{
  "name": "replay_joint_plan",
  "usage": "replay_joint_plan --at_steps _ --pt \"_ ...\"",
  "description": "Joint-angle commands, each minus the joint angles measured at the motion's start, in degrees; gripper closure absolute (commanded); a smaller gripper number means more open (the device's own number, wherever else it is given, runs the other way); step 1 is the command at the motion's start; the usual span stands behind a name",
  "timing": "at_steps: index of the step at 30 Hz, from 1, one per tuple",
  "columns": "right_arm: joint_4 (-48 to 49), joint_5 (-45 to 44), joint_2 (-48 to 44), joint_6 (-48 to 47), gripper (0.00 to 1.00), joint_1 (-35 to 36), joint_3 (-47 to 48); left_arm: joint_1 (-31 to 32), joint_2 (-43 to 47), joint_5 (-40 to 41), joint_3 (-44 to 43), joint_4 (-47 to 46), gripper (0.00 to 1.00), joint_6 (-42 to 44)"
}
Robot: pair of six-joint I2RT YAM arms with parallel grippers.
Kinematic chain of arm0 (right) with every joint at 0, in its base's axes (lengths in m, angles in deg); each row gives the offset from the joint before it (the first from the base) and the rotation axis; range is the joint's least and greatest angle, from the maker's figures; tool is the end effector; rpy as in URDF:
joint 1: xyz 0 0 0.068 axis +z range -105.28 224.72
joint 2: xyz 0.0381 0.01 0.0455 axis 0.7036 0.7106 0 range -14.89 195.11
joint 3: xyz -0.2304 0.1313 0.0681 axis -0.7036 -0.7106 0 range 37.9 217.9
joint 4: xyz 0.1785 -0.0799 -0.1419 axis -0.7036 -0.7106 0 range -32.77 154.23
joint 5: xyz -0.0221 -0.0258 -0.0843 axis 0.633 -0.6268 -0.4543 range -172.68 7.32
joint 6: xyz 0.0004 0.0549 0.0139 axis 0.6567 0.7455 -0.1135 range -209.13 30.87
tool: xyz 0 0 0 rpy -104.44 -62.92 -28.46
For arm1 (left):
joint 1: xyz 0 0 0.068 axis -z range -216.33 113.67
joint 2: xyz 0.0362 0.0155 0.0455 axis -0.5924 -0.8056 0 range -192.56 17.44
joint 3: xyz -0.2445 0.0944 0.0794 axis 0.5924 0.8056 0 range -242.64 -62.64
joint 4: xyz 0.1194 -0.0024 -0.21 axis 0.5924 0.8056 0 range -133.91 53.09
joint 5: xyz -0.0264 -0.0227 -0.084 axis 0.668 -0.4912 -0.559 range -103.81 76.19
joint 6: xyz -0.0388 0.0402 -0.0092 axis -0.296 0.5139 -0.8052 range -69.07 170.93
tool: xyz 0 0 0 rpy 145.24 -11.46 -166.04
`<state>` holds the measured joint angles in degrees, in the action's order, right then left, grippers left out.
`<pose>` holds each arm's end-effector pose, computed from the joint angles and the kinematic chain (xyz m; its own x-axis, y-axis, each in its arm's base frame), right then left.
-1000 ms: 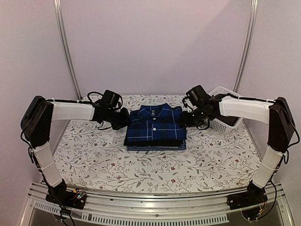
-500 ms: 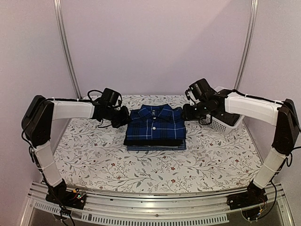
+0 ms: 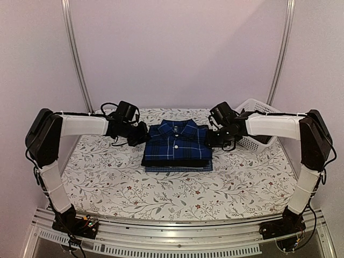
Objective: Fold and stack the long sleeve shirts
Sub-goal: Place the square-folded shirt on the square-folded shirt.
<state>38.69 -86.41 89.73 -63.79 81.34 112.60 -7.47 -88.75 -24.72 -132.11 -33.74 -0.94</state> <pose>0.3026 0.2217 0.2168 -0.8396 -0.0919 -0.5354 -0.2283 0.9540 0.1942 0.3345 -0.1929 0.2000 -0.8567 -0.4098 -0.3133 -0.1404 0.7696 -0.6229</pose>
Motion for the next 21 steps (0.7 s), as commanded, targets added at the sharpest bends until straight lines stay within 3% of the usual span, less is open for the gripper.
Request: replay_joint_plan --at_steps 1,7,14,21 --pt "0.9 0.0 -3.9 0.7 0.59 -0.2 -0.5 -1.1 0.3 1.8 -0.4 1.0 0.98 2.3" --pt "0.5 -0.7 -8.0 0.4 0.52 -0.3 -1.6 -1.0 2.8 3.4 -1.0 2.5 0.74 4.3" --pt "4.1 1.0 -12.7 2.0 0.33 -1.7 -7.8 -0.9 8.0 5.3 -1.7 5.2 0.43 7.6" --pt "11.1 3.1 -17.5 6.9 0.36 -6.7 -18.1 -0.1 13.8 5.4 -0.2 6.1 0.26 9.8"
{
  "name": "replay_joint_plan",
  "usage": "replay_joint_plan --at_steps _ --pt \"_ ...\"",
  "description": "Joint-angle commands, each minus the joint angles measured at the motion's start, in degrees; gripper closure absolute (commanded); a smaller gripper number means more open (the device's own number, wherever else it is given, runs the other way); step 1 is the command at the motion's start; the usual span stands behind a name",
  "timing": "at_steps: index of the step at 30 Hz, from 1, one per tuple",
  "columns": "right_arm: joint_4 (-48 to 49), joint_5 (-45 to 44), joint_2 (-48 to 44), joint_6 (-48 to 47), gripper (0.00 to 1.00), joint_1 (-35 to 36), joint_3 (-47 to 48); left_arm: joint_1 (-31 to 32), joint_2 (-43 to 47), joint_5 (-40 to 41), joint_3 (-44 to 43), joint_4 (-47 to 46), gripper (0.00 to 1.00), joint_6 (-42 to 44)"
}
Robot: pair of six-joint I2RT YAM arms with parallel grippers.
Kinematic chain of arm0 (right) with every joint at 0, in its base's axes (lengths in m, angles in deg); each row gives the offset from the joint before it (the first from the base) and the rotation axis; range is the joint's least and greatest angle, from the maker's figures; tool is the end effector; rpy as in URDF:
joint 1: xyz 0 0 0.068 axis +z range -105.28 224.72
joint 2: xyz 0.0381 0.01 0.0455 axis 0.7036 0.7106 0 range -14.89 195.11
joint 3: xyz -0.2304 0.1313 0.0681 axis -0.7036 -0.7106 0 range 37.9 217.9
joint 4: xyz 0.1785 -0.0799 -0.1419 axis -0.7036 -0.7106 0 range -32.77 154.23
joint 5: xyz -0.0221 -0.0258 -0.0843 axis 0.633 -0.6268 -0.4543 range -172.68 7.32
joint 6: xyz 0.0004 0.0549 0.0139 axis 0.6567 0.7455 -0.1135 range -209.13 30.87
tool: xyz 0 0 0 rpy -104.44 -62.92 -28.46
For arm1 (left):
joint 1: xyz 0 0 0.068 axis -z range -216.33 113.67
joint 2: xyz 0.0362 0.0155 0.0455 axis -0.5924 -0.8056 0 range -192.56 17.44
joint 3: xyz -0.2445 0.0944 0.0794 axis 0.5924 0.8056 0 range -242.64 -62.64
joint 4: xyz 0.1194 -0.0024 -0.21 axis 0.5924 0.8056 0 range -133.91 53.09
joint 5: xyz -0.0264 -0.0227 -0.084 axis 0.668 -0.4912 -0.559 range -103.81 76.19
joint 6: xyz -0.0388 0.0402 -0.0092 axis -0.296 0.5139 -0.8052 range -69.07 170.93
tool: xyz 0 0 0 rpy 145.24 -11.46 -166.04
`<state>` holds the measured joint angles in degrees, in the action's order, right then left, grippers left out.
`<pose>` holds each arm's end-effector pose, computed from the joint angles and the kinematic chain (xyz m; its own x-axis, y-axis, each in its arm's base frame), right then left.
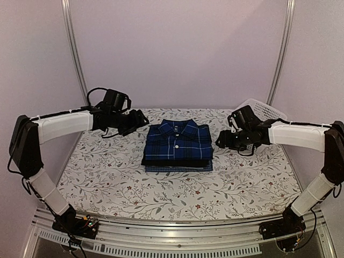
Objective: Fold and stack the long sleeve shirts
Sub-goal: Place the square-folded shirt on the square-folded shirt, then move the square-folded shirt to the center of the board.
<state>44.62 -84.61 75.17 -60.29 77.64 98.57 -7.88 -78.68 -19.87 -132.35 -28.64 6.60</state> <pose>0.2686 0.1724 0.2353 -0.8080 0.0512 -0.5869 -0.1540 0.9433 0.2942 0.3144 -0.1751 0.2559 -0.7977 -0.3581 -0.4852 -0.0201 0.8199 -0.5721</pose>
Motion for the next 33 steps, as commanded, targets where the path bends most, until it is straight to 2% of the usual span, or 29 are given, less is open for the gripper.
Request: replay_joint_plan --at_steps 1,7,13,23,33 --pt "5.9 1.3 -3.0 3.8 0.4 -3.5 -4.8 0.4 4.4 0.2 0.2 1.0 0.23 2.6" --pt "7.7 4.0 3.0 4.1 0.76 -4.1 -4.3 1.1 8.6 -1.3 0.6 0.7 0.13 3.6" --pt "10.6 4.3 10.8 5.1 0.89 -4.1 -1.6 1.3 12.9 -3.1 1.3 0.5 0.05 4.0" --pt "14.4 7.1 20.3 7.4 0.92 -3.8 2.3 1.4 19.6 -3.1 2.1 3.3 0.02 5.7" --pt "17.2 11.5 27.0 10.3 0.92 1.0 6.8 1.1 22.5 -2.9 3.8 4.5 0.01 6.8"
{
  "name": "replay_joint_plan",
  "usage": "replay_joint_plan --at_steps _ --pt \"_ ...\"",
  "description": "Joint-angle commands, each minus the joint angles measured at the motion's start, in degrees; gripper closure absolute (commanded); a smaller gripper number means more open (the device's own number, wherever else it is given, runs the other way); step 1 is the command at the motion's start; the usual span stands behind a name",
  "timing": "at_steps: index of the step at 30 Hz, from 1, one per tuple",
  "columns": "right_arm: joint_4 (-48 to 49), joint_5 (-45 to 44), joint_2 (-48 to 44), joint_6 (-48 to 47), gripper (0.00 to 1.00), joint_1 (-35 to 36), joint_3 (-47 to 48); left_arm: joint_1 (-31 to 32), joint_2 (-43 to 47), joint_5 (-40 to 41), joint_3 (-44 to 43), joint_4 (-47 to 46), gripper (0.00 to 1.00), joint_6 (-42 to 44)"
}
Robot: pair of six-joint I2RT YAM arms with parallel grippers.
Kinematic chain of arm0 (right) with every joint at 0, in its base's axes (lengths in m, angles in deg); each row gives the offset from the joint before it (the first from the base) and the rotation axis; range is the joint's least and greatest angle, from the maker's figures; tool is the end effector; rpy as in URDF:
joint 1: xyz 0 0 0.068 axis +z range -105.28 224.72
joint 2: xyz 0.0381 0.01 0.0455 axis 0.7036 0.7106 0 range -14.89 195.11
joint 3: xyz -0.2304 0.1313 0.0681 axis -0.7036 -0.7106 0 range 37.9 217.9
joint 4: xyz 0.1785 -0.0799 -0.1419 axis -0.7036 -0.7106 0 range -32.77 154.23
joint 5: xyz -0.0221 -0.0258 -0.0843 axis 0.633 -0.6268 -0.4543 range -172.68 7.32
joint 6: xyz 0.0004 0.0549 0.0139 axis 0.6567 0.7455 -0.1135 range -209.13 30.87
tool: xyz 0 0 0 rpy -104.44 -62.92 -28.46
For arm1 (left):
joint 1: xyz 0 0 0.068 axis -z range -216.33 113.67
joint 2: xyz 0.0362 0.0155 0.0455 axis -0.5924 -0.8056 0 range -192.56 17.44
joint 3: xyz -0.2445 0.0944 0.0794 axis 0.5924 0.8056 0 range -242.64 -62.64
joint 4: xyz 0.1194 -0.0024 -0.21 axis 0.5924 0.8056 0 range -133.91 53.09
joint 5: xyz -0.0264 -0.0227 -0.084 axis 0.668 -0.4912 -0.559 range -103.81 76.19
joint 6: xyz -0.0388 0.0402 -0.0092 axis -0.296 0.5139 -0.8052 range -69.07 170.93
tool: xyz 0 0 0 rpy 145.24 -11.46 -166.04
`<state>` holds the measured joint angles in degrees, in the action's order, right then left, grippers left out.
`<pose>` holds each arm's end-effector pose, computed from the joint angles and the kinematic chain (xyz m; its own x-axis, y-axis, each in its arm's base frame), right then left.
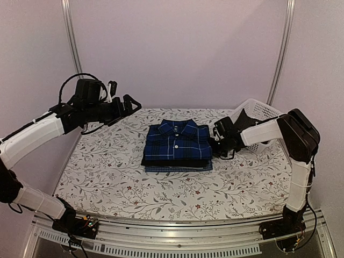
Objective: Fold and stack the long sleeve shirts
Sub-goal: Move the square-folded shirt to the center of the board.
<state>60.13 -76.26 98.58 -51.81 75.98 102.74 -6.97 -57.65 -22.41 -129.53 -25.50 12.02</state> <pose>0.3286 0.2047 0.1381 -0.8887 0.1653 -0.4276 -0.0437 0.8980 0.4379 0.2436 -0.1438 0.3464 -0.6814 -0.3292 -0.6537 0.2227 0.7575 -0.6137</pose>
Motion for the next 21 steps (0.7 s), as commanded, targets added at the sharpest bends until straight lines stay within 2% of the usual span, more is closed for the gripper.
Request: replay_joint_plan --at_steps 1,6,15,21 --pt "1.8 3.6 4.2 2.1 0.92 3.3 3.5 0.2 1.7 -0.4 1.1 1.3 0.01 1.4" --pt "3.2 6.6 8.5 3.3 0.92 6.4 9.5 0.0 2.2 -0.8 1.1 1.4 0.01 1.7" --pt "3.6 12.3 19.3 4.3 0.9 13.2 26.2 0.2 1.7 -3.9 2.3 -0.4 0.01 0.2" --pt "1.4 11.3 18.0 1.9 0.74 13.1 27.3 3.0 -1.5 -5.2 1.8 -1.6 0.0 -0.6"
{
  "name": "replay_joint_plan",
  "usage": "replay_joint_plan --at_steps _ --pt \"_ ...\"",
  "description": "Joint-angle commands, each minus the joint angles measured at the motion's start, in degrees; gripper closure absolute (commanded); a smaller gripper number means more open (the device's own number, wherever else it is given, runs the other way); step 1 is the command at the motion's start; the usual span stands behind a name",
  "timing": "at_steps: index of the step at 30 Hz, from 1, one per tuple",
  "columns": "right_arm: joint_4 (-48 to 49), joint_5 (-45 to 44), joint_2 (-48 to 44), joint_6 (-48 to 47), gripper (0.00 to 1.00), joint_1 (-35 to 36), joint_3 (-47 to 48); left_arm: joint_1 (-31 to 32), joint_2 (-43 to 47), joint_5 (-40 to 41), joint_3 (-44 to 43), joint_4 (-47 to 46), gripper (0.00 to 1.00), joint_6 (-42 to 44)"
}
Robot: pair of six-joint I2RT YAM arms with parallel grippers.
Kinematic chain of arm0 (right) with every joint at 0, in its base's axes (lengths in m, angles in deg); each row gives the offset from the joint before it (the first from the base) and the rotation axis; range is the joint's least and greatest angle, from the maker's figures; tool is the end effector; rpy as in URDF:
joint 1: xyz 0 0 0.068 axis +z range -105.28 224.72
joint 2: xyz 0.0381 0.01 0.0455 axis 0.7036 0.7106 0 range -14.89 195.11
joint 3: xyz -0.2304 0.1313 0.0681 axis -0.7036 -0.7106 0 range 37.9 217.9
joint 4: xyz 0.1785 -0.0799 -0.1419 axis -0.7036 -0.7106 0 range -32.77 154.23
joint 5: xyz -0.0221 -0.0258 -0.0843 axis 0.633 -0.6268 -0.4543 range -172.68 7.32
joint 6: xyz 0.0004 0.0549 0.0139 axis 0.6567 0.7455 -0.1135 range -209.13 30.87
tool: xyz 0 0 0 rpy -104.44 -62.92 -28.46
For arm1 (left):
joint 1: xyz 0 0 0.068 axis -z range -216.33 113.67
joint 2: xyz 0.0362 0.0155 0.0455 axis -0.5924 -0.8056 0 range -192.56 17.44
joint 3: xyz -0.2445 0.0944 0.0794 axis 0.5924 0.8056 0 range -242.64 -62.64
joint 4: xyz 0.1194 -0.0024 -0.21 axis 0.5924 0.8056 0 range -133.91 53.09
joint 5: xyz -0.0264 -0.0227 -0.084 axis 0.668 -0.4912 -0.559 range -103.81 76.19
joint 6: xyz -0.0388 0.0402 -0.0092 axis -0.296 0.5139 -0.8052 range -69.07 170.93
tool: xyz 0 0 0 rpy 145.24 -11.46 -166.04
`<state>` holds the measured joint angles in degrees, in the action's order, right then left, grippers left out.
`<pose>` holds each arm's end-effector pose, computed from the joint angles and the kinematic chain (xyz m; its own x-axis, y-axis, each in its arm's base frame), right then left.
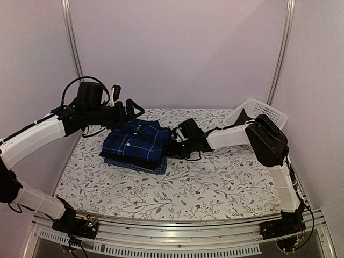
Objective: Fold and stack the long sleeve shirts
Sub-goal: Move the square-folded shirt to the center of the board, then move the square-folded shirt to the corner of the board.
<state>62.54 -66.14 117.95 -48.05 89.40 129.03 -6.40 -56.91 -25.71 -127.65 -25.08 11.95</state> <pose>0.3394 0.3516 0.1268 -0.9078 -0.0119 -0.4191 -0.2979 0.7217 0.6249 0.2370 -0.1459 0.3384 -0.7242 -0.2933 -0.6241 0.2446 0.7369 -0.6302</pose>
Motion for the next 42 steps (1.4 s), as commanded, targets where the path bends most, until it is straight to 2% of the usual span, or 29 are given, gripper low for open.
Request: replay_joint_plan --at_steps 1,5,9,17,25,28,35,42 --pt "-1.4 0.9 -2.7 -2.3 0.71 -0.9 0.3 3.3 -3.1 -1.8 -0.5 -2.0 0.0 -0.7" --pt "-3.3 -2.1 -10.4 -3.6 0.58 -3.7 -5.2 7.1 -7.0 -0.7 -2.5 -2.6 0.0 -1.2" --pt "-7.8 -9.7 -21.2 -6.4 0.41 -5.9 -11.1 11.1 -12.8 0.7 -5.6 -2.5 0.0 -1.4" --pt "-14.3 -20.8 -42.4 -8.5 0.16 -10.2 -23.2 19.0 -30.4 6.7 -18.3 3.8 0.0 -0.3" --pt "-18.7 -25.2 -56.0 -9.1 0.11 -11.1 -28.0 21.3 -48.7 10.0 -33.4 10.6 0.0 1.7" --pt "-19.1 -25.8 -60.3 -8.9 0.08 -11.1 -29.6 21.0 -52.8 11.7 -37.3 13.4 0.0 2.5" --pt "-20.5 -25.8 -65.9 -8.2 0.07 -11.1 -31.5 18.5 -56.0 11.7 -36.9 14.1 0.0 3.8" --pt "-20.6 -26.8 -69.8 -7.6 0.07 -11.1 -33.2 16.1 -53.6 11.8 -30.1 14.1 0.0 6.0"
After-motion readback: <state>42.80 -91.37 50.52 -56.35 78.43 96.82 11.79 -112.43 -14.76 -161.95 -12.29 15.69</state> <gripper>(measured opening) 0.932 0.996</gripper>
